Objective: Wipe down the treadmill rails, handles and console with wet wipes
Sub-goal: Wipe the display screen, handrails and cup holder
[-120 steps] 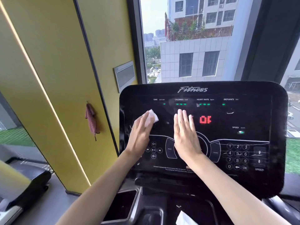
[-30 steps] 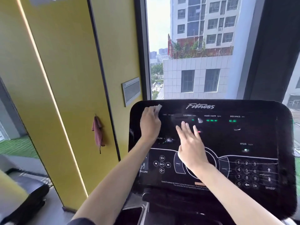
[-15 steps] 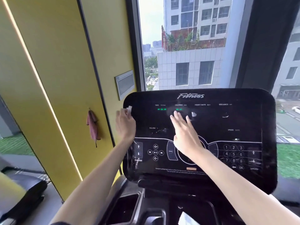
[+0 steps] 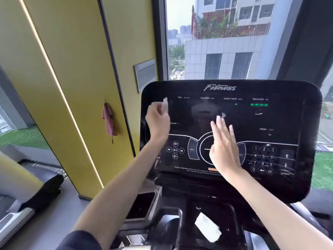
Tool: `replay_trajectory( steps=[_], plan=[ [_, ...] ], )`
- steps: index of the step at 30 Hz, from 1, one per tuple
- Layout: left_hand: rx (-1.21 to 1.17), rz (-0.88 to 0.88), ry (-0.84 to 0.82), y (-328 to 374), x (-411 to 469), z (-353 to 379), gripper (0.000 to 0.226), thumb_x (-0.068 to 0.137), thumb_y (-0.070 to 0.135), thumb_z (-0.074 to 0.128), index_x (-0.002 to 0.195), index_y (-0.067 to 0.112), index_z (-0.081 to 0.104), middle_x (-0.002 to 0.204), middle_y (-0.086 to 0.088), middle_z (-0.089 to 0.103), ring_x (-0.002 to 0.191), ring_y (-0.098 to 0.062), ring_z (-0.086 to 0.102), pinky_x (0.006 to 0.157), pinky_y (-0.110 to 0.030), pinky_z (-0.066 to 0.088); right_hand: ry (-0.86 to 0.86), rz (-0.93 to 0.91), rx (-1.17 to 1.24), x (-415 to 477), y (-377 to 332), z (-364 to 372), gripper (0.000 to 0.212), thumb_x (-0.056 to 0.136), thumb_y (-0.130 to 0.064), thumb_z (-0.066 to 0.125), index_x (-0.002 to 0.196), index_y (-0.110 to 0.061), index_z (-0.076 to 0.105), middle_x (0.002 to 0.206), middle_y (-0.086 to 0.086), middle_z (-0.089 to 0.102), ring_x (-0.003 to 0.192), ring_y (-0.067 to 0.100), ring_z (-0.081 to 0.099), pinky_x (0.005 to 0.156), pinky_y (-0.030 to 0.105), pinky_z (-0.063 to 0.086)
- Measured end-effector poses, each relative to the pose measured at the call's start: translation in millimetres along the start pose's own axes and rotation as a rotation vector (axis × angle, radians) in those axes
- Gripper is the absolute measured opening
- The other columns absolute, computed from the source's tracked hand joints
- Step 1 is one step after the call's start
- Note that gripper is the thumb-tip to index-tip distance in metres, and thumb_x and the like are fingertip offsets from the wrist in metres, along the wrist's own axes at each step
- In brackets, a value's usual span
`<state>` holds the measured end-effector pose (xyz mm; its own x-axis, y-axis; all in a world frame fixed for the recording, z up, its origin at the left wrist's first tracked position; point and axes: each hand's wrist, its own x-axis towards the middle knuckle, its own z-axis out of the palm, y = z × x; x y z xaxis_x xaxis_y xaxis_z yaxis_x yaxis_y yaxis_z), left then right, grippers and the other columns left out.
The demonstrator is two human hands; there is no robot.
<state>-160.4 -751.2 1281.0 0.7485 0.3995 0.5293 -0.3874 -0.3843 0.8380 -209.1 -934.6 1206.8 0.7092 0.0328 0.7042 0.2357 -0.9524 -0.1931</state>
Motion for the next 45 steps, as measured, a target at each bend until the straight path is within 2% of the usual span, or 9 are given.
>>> replay_trajectory(
  steps=[11,16,19,22,28,38,41,43,45],
  plan=[
    [0.295,-0.062,0.021,-36.6,-33.8,31.8,0.014,0.098,0.008,0.044,0.106,0.003,0.054,0.108,-0.011,0.055,0.094,-0.025,0.053,0.071,-0.019,0.028,-0.031,-0.002,-0.119,-0.7,5.7,5.5,0.072,0.056,0.02,0.061,0.127,0.015,0.049,0.135,0.034,0.046,0.129,0.046,0.043,0.11,0.06,0.028],
    [0.154,0.034,-0.228,1.5,-54.9,66.4,0.017,0.097,0.015,0.051,0.093,0.0,0.058,0.092,-0.014,0.063,0.09,-0.03,0.057,0.078,-0.03,0.037,-0.044,-0.022,-0.163,-0.3,6.2,2.2,0.069,0.062,0.017,0.06,0.13,0.013,0.047,0.138,0.033,0.043,0.134,0.042,0.039,0.115,0.056,0.017],
    [-0.006,0.013,-0.319,18.4,-45.4,53.5,0.017,0.093,0.022,0.06,0.085,0.008,0.063,0.075,0.002,0.063,0.072,-0.014,0.058,0.073,-0.028,0.046,-0.022,-0.007,-0.13,2.0,9.1,-1.0,0.065,0.066,0.015,0.065,0.129,0.01,0.05,0.138,0.028,0.046,0.134,0.036,0.041,0.117,0.052,0.014],
    [0.014,0.02,-0.128,12.6,-15.8,20.3,0.01,0.093,0.02,0.061,0.085,0.013,0.062,0.074,0.007,0.059,0.066,-0.006,0.052,0.069,-0.022,0.045,0.035,0.017,-0.051,1.3,15.1,-6.0,0.063,0.067,0.016,0.063,0.128,0.009,0.051,0.139,0.026,0.047,0.134,0.034,0.042,0.116,0.051,0.017],
    [0.192,-0.168,0.134,-15.7,-13.2,27.6,0.031,0.103,0.028,0.038,0.107,0.004,0.057,0.106,-0.008,0.056,0.087,-0.02,0.05,0.073,-0.02,0.029,0.083,0.065,-0.031,-9.5,31.5,-14.0,0.068,0.065,0.023,0.057,0.131,0.01,0.049,0.141,0.027,0.044,0.136,0.037,0.038,0.115,0.053,0.021],
    [0.108,0.259,-0.261,32.4,-92.0,129.5,0.017,0.096,0.006,0.051,0.099,-0.004,0.065,0.089,-0.017,0.063,0.085,-0.031,0.056,0.08,-0.035,0.045,0.071,0.105,-0.005,-12.8,58.4,-20.8,0.073,0.065,0.023,0.054,0.136,0.007,0.045,0.146,0.024,0.039,0.141,0.032,0.031,0.118,0.047,0.013],
    [0.007,0.29,-0.434,45.3,-78.6,100.4,0.014,0.092,0.014,0.062,0.09,0.003,0.07,0.079,-0.005,0.064,0.073,-0.015,0.056,0.073,-0.019,0.047,0.065,0.07,-0.045,-12.0,56.0,-21.4,0.07,0.066,0.023,0.058,0.133,0.006,0.049,0.144,0.022,0.043,0.138,0.03,0.036,0.118,0.045,0.014],
    [0.017,0.35,-0.371,42.2,-61.0,69.7,0.012,0.091,0.01,0.063,0.095,0.002,0.07,0.086,-0.004,0.062,0.072,-0.008,0.054,0.068,-0.008,0.041,0.074,0.053,-0.052,-9.5,54.1,-20.8,0.069,0.066,0.024,0.06,0.132,0.006,0.051,0.142,0.022,0.045,0.137,0.031,0.038,0.117,0.046,0.018],
    [0.086,0.361,-0.199,25.2,-36.0,43.8,0.012,0.093,0.009,0.06,0.097,0.002,0.068,0.089,-0.004,0.057,0.073,-0.011,0.054,0.07,-0.016,0.045,0.079,0.037,-0.058,-7.4,51.9,-18.7,0.068,0.064,0.025,0.061,0.13,0.007,0.052,0.14,0.022,0.048,0.134,0.033,0.042,0.115,0.047,0.021]
  ],
)
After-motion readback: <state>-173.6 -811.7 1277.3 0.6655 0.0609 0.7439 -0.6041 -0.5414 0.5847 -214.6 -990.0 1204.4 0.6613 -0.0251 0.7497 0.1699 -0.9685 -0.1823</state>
